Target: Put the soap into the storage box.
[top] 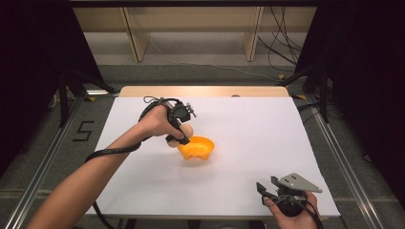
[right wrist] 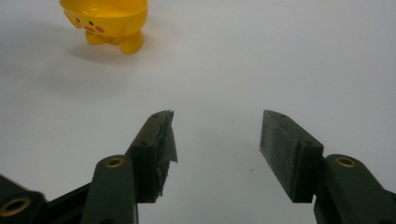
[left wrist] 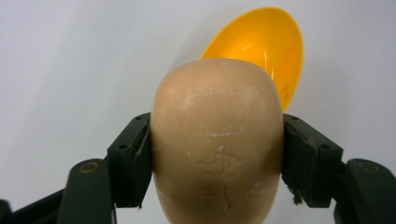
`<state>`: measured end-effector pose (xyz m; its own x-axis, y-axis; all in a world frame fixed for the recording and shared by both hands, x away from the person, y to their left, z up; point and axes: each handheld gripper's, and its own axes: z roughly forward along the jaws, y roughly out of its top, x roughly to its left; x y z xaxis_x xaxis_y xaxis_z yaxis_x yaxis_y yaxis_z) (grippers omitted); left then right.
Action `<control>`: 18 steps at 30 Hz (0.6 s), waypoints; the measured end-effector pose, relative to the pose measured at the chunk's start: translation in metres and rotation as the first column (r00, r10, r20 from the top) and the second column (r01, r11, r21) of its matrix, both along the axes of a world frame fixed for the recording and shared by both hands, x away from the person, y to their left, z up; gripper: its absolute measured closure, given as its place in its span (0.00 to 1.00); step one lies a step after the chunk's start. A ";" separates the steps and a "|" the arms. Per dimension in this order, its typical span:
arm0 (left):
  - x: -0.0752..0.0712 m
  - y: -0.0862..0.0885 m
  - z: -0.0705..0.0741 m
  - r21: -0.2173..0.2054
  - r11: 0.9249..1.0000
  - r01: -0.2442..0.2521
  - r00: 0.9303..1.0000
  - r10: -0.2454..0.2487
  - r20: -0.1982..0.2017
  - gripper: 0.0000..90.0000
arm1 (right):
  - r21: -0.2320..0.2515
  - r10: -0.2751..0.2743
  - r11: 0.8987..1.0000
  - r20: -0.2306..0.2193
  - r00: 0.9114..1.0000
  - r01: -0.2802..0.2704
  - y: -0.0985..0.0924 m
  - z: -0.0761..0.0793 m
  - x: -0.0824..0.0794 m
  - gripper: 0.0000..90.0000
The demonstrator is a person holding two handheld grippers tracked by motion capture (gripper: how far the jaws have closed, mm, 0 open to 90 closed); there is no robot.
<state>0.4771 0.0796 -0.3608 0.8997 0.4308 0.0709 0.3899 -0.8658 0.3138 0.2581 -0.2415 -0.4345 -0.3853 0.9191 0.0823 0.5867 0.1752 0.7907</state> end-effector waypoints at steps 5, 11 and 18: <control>0.002 -0.002 0.000 0.006 1.000 0.013 1.000 -0.013 0.002 0.36 | -0.014 -0.003 1.000 0.009 1.000 0.003 0.001 0.000 -0.001 0.49; 0.004 -0.006 -0.003 0.003 1.000 0.028 1.000 -0.028 0.004 0.36 | -0.012 0.005 1.000 0.002 1.000 -0.005 0.000 0.000 0.000 0.49; 0.004 -0.010 -0.005 0.003 0.999 0.034 0.999 -0.034 0.001 0.36 | -0.028 0.005 1.000 0.016 1.000 -0.004 0.000 0.000 0.000 0.49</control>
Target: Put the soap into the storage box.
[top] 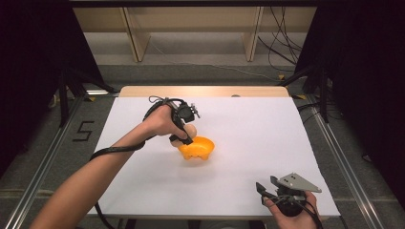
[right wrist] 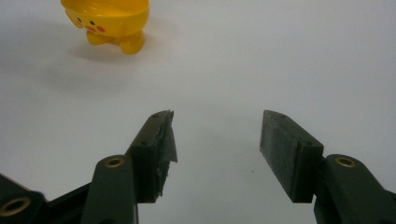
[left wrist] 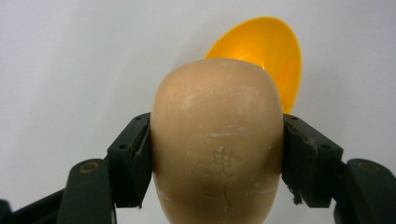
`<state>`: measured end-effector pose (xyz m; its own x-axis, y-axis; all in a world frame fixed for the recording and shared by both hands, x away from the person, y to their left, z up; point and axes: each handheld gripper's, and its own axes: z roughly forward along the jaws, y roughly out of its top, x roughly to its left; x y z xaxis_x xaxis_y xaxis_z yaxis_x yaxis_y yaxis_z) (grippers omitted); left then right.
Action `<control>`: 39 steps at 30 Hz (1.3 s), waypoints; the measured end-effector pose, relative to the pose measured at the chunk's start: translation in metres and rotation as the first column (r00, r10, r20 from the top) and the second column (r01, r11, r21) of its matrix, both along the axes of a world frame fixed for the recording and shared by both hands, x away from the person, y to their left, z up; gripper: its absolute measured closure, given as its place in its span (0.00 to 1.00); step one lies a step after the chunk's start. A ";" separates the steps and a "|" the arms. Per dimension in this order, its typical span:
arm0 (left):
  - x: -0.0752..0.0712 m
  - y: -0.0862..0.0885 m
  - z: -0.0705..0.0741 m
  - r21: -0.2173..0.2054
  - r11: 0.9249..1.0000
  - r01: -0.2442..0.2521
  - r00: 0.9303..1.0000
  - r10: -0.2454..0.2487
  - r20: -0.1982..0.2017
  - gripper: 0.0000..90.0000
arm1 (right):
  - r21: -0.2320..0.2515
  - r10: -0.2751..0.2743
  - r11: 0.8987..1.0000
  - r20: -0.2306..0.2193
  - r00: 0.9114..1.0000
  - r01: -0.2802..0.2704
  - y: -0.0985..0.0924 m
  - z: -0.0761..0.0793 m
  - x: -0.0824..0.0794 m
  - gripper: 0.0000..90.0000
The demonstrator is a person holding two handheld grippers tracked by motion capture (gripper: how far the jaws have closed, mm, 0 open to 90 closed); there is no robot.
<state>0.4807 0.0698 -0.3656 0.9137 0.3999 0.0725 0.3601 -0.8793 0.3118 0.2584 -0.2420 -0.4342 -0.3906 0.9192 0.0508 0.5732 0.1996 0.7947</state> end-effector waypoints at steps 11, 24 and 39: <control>0.002 -0.004 -0.003 -0.006 1.000 0.003 1.000 -0.003 0.004 0.36 | 0.028 0.003 1.000 -0.026 1.000 -0.002 0.002 -0.001 0.000 0.49; 0.005 -0.009 -0.005 -0.008 1.000 0.016 1.000 -0.016 0.007 0.36 | 0.002 0.001 1.000 -0.012 1.000 -0.001 0.000 -0.001 0.001 0.49; 0.007 -0.015 -0.008 -0.027 1.000 0.017 1.000 -0.017 0.007 0.36 | 0.013 0.007 1.000 -0.023 1.000 -0.007 0.001 -0.002 0.001 0.49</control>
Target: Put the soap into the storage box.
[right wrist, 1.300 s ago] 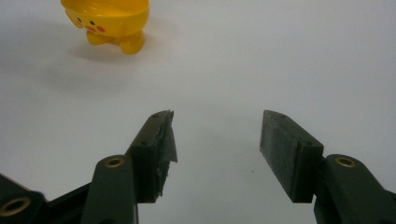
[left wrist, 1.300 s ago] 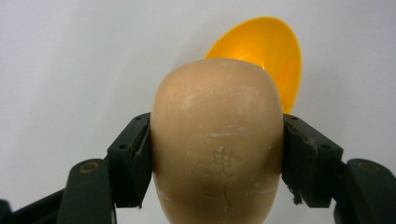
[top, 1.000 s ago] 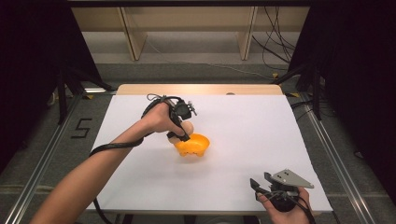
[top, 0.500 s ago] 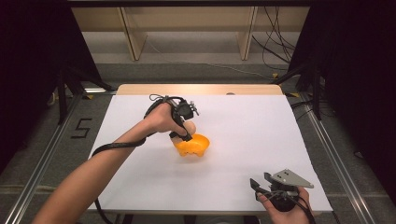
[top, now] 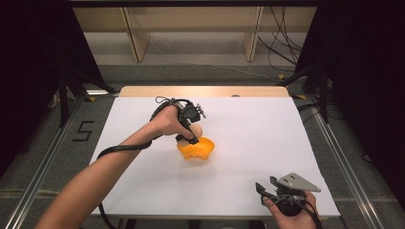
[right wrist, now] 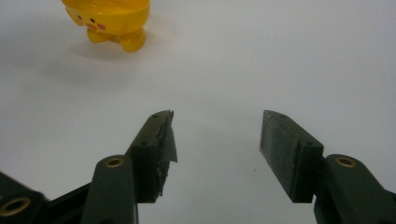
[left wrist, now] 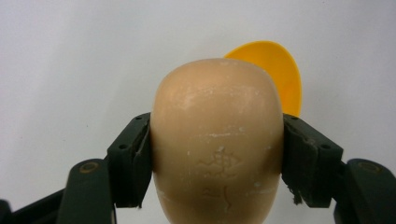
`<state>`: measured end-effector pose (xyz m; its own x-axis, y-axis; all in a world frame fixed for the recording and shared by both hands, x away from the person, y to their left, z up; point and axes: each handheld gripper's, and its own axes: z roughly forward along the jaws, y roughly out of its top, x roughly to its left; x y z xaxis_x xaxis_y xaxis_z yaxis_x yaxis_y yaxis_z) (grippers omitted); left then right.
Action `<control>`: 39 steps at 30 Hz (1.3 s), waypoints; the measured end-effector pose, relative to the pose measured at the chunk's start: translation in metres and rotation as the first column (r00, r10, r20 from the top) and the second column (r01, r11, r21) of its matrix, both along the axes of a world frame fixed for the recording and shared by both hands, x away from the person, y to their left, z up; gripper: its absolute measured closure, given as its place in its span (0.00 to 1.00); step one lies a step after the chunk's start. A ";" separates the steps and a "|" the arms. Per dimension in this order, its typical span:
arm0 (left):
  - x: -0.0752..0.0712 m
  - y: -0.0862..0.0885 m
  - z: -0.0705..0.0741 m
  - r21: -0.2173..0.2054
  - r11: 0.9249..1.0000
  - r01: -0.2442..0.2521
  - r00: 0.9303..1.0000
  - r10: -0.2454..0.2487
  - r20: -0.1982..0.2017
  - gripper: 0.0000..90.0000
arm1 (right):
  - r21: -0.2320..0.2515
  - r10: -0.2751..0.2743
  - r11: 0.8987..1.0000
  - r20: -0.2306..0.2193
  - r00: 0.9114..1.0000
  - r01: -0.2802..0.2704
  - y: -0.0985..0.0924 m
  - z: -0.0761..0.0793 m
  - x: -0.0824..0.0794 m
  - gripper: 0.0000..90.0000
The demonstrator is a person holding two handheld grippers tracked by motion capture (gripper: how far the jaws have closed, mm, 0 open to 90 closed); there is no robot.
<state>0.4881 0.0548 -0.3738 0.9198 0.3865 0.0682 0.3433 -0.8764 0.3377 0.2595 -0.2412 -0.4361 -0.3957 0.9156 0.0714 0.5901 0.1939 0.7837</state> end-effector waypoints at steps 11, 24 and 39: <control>0.002 -0.002 -0.002 -0.012 1.000 0.000 1.000 0.000 0.011 0.36 | -0.008 -0.006 1.000 0.007 1.000 0.006 0.000 0.000 0.000 0.49; 0.000 -0.007 -0.007 -0.047 0.996 0.077 0.995 -0.074 0.061 0.36 | 0.007 -0.003 1.000 -0.003 1.000 0.003 0.000 -0.001 0.000 0.49; 0.000 -0.004 -0.020 -0.078 0.994 0.075 0.997 -0.072 0.035 0.36 | 0.014 -0.012 1.000 -0.018 1.000 0.013 0.001 0.000 -0.001 0.49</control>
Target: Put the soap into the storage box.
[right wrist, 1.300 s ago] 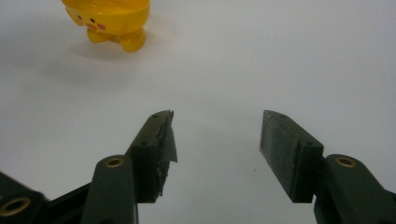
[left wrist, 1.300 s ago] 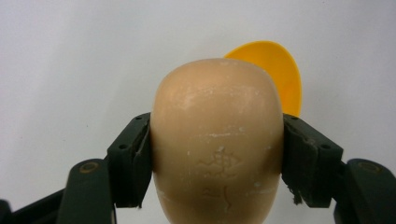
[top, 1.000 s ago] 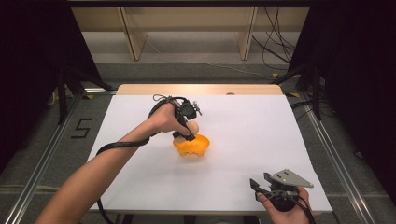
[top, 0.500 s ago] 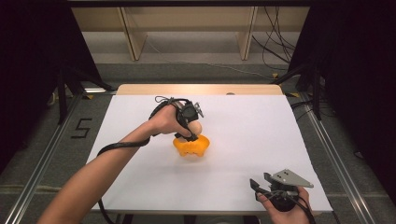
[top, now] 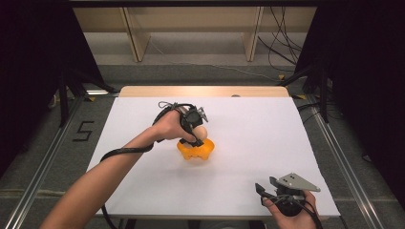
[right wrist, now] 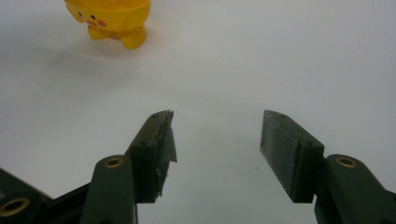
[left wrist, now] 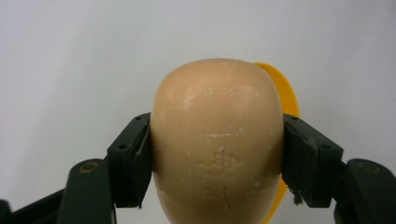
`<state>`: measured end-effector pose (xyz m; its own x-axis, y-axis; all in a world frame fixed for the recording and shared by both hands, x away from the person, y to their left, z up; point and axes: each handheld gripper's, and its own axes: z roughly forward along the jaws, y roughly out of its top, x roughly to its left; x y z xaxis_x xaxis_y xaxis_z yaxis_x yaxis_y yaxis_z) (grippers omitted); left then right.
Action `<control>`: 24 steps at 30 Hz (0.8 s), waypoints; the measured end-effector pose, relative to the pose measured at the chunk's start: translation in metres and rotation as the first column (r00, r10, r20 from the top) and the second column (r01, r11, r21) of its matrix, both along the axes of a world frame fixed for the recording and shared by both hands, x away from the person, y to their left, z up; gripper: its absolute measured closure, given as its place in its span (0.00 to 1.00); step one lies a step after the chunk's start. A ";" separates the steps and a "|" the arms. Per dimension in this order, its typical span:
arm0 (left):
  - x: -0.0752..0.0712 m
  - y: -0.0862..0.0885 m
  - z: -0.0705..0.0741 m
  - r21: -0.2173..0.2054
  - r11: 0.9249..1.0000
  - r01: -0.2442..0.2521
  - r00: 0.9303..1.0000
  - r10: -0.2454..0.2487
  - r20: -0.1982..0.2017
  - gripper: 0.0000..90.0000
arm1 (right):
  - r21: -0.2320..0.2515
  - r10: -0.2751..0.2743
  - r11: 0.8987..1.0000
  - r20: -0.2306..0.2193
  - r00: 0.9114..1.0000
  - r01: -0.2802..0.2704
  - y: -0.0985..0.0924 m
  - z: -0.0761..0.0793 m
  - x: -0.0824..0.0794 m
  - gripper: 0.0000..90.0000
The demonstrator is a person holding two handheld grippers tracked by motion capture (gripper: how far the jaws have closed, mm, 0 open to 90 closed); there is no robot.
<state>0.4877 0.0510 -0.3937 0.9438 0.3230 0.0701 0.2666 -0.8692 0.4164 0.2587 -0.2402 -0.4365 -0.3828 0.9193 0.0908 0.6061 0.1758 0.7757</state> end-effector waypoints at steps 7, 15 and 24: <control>0.000 0.001 -0.005 -0.009 1.000 -0.009 1.000 0.009 -0.014 0.36 | 0.004 -0.001 1.000 -0.008 1.000 0.001 0.001 0.000 0.000 0.49; 0.000 0.000 -0.011 -0.013 1.000 -0.013 0.999 0.012 -0.035 0.36 | -0.007 0.013 1.000 0.012 1.000 -0.013 -0.001 -0.001 0.001 0.49; 0.001 0.000 -0.015 -0.005 1.000 0.001 0.999 -0.001 -0.044 0.36 | 0.010 -0.012 1.000 -0.013 1.000 0.012 0.002 0.000 -0.001 0.49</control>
